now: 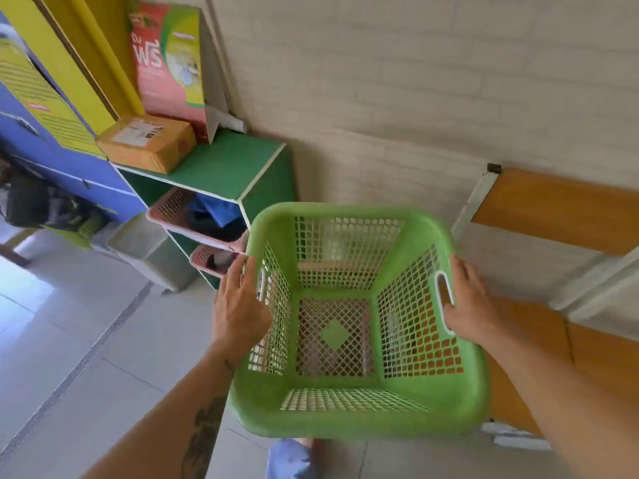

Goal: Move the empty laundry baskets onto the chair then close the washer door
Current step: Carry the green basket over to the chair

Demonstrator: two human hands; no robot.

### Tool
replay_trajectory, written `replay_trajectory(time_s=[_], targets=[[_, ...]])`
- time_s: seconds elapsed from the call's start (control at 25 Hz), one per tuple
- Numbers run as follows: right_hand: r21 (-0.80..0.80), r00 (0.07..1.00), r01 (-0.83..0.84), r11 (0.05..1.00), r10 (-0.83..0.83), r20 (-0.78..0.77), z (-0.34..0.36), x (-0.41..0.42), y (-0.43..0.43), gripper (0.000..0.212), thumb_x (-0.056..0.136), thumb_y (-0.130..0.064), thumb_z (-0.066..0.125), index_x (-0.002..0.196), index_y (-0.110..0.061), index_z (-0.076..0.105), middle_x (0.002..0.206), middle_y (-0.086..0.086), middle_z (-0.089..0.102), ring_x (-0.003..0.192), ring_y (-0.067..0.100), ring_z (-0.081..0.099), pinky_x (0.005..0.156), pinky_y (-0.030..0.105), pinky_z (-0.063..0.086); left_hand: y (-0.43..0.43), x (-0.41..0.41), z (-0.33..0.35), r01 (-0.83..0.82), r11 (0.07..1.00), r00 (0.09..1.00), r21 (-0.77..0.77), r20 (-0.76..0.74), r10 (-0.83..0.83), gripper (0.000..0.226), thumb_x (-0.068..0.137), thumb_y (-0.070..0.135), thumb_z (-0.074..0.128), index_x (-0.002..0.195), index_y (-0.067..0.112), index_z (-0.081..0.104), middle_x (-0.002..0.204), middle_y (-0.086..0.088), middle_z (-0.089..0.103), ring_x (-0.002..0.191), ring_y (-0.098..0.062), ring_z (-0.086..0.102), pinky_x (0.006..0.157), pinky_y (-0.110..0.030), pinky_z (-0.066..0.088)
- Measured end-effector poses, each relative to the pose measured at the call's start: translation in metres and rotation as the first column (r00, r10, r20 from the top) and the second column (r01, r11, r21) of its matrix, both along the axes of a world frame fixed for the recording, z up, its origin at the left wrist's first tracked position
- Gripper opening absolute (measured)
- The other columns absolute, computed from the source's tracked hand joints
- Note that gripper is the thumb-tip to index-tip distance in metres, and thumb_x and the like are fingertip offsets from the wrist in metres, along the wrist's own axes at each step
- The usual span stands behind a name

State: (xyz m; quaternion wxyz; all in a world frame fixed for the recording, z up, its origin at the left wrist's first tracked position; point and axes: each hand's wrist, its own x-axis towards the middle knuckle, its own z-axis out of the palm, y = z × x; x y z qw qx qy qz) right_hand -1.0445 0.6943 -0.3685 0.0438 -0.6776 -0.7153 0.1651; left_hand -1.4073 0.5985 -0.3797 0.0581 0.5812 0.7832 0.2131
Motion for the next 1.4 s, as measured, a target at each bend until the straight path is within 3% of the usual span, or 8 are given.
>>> replay_trajectory(time_s=[0.12,0.28,0.56,0.68,0.84,1.12,1.28,1.4], targets=[[-0.092,0.999,0.038,0.995,-0.035,0.034,-0.067,-0.02,0.025,0.109,0.07,0.01,0.067,0.151,-0.024,0.003,0.151,0.016,0.024,0.105,0.044,0.058,0.068,0.043,0.053,0.04,-0.02,-0.07,0.043,0.991,0.998,-0.126,0.039,-0.038,0.096,0.062,-0.009,0.052,0.151,0.013,0.025,0.15,-0.014,0.031,0.13,-0.039,0.039,0.092,-0.053,0.052],[-0.212,0.983,0.071,0.975,-0.031,0.183,-0.156,-0.048,0.048,0.109,0.068,0.004,0.075,0.15,-0.017,0.005,0.149,0.02,0.025,0.086,0.039,0.064,0.044,0.031,0.037,0.07,-0.037,-0.168,0.093,0.92,0.994,-0.381,-0.025,-0.111,0.092,0.065,-0.016,0.054,0.15,-0.002,0.022,0.155,-0.028,0.021,0.127,-0.05,0.04,0.088,-0.053,0.052],[-0.419,0.969,0.111,0.901,-0.004,0.247,-0.227,-0.067,0.059,0.12,0.069,-0.004,0.079,0.152,-0.013,-0.007,0.16,0.017,0.002,0.111,0.043,0.058,0.063,0.035,0.042,0.087,-0.054,-0.256,0.157,0.72,0.969,-0.676,-0.037,-0.246,0.09,0.062,0.007,0.062,0.145,0.001,0.025,0.152,-0.023,0.018,0.127,-0.044,0.037,0.086,-0.045,0.052],[-0.522,0.988,0.092,0.848,-0.012,0.155,-0.196,-0.057,0.065,0.105,0.077,-0.009,0.067,0.153,-0.026,-0.003,0.164,0.005,0.004,0.129,0.037,0.048,0.089,0.045,0.051,0.1,-0.049,-0.228,0.164,0.668,0.972,-0.725,0.002,-0.236,0.085,0.061,0.017,0.071,0.137,0.006,0.034,0.139,-0.016,0.028,0.108,-0.033,0.051,0.078,-0.036,0.055],[-0.503,0.988,0.136,0.854,-0.152,0.01,-0.134,-0.053,0.062,0.074,0.087,-0.02,0.06,0.151,-0.021,0.023,0.151,0.008,0.039,0.132,0.031,0.046,0.104,0.044,0.042,0.131,-0.042,-0.163,0.175,0.679,0.984,-0.713,0.151,-0.094,0.026,0.069,0.014,0.057,0.095,0.017,0.057,0.105,-0.005,0.056,0.084,-0.024,0.06,0.074,-0.039,0.059],[-0.416,0.925,0.294,0.861,-0.366,-0.104,-0.035,-0.004,0.002,0.07,0.091,-0.038,0.056,0.152,-0.023,0.024,0.159,0.001,0.027,0.142,0.022,0.034,0.114,0.043,0.033,0.164,0.055,-0.051,0.456,0.744,0.888,-0.488,0.305,-0.344,0.059,0.08,0.006,0.049,0.136,0.023,0.051,0.136,-0.001,0.057,0.101,-0.015,0.061,0.061,-0.019,0.048],[-0.342,0.877,0.418,0.842,-0.472,-0.091,0.03,0.076,-0.058,0.07,0.093,-0.04,0.053,0.153,-0.021,0.023,0.161,0.001,0.021,0.146,0.022,0.025,0.115,0.038,0.029,0.159,0.161,0.026,0.637,0.667,0.77,-0.386,0.287,-0.569,0.053,0.082,0.014,0.048,0.135,0.02,0.054,0.135,-0.002,0.059,0.122,-0.023,0.057,0.102,-0.037,0.048],[-0.252,0.814,0.522,0.815,-0.564,-0.139,0.079,0.147,-0.119,0.072,0.091,-0.041,0.054,0.153,-0.021,0.023,0.161,0.003,0.023,0.145,0.022,0.027,0.114,0.04,0.032,0.133,0.248,0.079,0.738,0.604,0.674,-0.301,0.289,-0.68,0.051,0.081,0.016,0.046,0.129,0.025,0.056,0.13,0.001,0.062,0.117,-0.023,0.059,0.1,-0.038,0.05]])
